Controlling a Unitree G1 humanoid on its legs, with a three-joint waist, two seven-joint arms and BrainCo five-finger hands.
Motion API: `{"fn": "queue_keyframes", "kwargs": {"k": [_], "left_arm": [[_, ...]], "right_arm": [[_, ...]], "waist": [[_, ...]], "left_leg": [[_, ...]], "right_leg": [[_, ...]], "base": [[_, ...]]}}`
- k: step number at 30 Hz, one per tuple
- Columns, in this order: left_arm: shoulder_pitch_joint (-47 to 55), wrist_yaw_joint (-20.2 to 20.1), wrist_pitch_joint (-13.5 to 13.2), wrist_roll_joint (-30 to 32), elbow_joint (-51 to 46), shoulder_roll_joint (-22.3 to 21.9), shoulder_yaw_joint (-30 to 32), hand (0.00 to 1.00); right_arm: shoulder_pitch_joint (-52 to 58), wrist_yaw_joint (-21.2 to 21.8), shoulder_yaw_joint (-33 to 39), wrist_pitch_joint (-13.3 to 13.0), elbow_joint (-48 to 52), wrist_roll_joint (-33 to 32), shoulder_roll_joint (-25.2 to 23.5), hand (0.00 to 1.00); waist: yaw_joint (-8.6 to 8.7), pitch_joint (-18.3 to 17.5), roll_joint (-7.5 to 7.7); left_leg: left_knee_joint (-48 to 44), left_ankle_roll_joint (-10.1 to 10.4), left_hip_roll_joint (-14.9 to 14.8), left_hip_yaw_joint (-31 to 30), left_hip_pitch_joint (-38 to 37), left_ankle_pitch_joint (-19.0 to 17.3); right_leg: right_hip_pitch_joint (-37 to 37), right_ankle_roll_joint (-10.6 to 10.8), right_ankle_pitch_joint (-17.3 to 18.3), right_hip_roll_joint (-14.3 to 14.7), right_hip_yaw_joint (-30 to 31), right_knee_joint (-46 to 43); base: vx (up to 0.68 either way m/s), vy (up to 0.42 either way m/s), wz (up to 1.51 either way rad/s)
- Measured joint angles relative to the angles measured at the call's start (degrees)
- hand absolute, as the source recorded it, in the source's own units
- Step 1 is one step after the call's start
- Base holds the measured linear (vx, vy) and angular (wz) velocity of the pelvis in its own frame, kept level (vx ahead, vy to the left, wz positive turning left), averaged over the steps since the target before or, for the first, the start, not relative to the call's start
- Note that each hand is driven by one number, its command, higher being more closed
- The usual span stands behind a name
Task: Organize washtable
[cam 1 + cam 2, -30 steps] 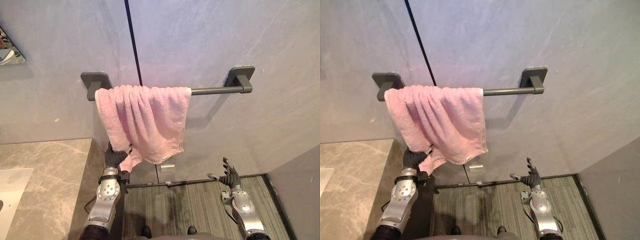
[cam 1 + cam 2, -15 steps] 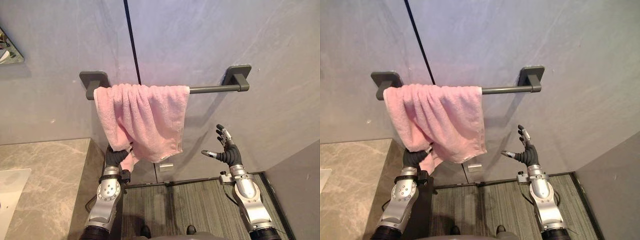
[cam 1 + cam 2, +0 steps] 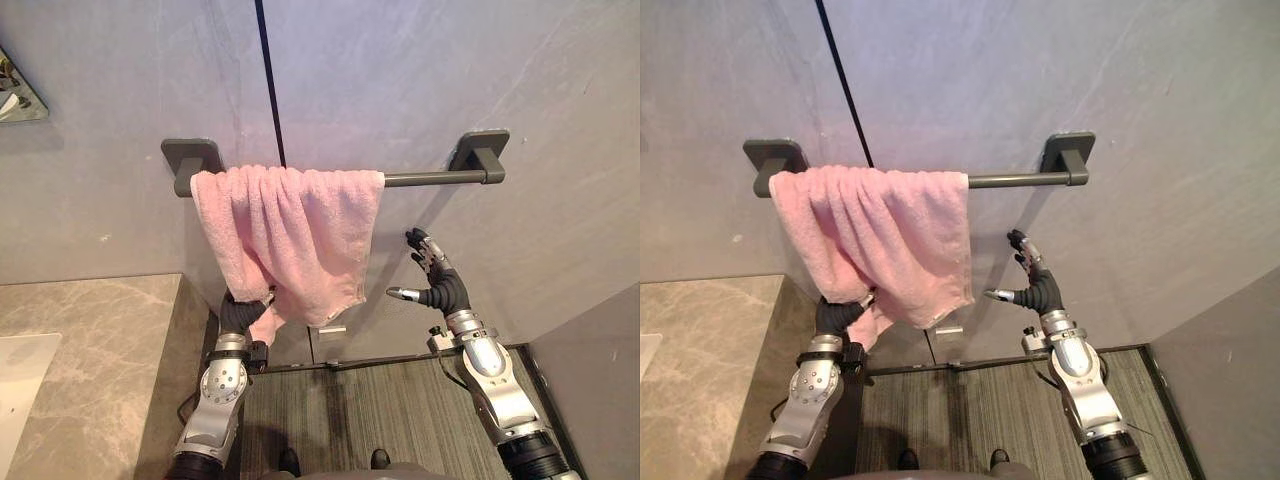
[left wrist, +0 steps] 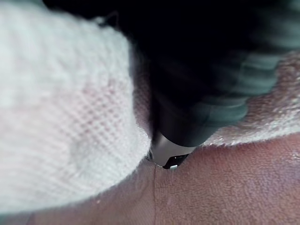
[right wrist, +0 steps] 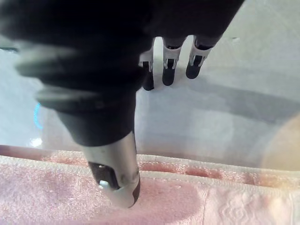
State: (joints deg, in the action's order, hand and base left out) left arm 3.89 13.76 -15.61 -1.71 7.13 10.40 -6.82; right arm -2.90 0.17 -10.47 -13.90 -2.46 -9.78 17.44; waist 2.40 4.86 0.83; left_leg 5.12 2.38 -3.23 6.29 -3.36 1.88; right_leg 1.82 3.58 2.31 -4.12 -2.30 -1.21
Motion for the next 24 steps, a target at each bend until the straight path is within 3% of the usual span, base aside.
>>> {"fn": "queue_keyframes", "kwargs": {"k": [5, 6, 16, 24], "left_arm": [[-0.1, 0.0, 0.0, -0.4, 0.0, -0.1, -0.6, 1.00], [-0.1, 0.0, -0.1, -0.4, 0.0, -0.1, -0.7, 1.00], [-0.8, -0.1, -0.5, -2.3, 0.0, -0.6, -2.3, 1.00], [-0.9, -0.2, -0.5, -2.4, 0.0, -0.7, -2.3, 1.00]], "right_arm": [[-4.5, 0.0, -3.3, 0.4, -4.0, -0.4, 0.0, 0.00], [-5.2, 0.0, -4.2, 0.4, -4.5, -0.4, -0.1, 1.00], [-10.0, 0.3, -8.7, 1.0, -8.4, -0.5, -1.4, 1.00], [-11.2, 0.2, -8.6, 1.1, -10.0, -0.5, -2.8, 1.00]], "waist": [[-0.12, 0.0, -0.02], [-0.20, 0.0, -0.02], [-1.72, 0.0, -0.01], [-1.92, -0.1, 0.09]], "left_leg": [[-0.3, -0.1, -0.1, -1.0, 0.6, 0.2], [-0.3, -0.1, -0.1, -1.2, 0.6, 0.2], [-0.2, 0.0, 0.0, -1.9, 1.1, 0.2], [-0.3, 0.0, 0.0, -2.6, 1.4, 0.3]], "right_leg": [[-0.1, -0.1, 0.0, 0.0, -0.8, -0.3], [-0.1, -0.1, 0.1, 0.0, -0.9, -0.3], [-0.2, -0.3, 0.3, 0.0, -1.5, -0.5], [-0.2, -0.3, 0.6, 0.0, -1.6, -0.6]], "base": [[-0.03, -0.013, 0.09], [-0.02, -0.011, 0.08], [0.00, -0.005, 0.03], [0.00, -0.004, 0.05]]}}
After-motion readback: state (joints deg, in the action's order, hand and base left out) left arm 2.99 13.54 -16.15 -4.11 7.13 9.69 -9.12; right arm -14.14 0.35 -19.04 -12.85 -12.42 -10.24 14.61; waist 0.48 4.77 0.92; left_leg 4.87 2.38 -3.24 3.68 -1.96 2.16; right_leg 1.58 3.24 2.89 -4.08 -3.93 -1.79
